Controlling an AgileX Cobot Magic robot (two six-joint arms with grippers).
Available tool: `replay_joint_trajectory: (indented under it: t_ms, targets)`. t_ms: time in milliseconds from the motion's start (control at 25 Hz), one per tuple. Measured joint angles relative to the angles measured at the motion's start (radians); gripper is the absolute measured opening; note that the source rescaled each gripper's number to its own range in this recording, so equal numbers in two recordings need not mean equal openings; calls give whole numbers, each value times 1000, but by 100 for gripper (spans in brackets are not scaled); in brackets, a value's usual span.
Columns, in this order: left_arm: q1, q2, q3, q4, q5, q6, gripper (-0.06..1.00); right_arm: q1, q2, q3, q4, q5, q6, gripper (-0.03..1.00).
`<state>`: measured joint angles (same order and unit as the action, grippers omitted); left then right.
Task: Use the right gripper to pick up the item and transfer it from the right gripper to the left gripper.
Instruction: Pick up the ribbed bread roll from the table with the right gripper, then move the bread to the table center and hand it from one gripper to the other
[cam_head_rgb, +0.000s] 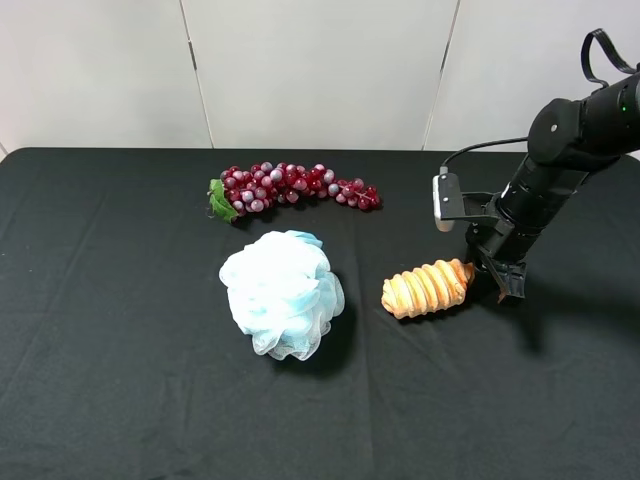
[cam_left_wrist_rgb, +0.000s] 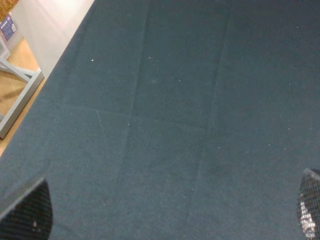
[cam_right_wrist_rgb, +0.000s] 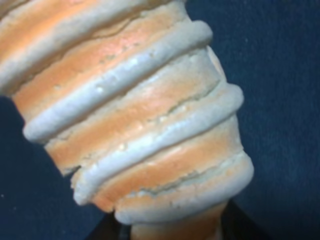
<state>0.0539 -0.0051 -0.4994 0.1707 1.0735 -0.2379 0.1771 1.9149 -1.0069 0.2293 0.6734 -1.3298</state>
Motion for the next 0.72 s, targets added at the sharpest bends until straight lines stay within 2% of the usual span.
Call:
replay_joint_trajectory:
  t_ms: [120,480,720]
  targets:
    - [0,0,0,0,0,0,97,0,-8,0,3,-11,25,9]
    - [0,0,0,1,1,0,97,0,-128,0,42,-17,121,9]
    - [0,0,0,1,1,0,97,13,-233,0,63,22,269,6]
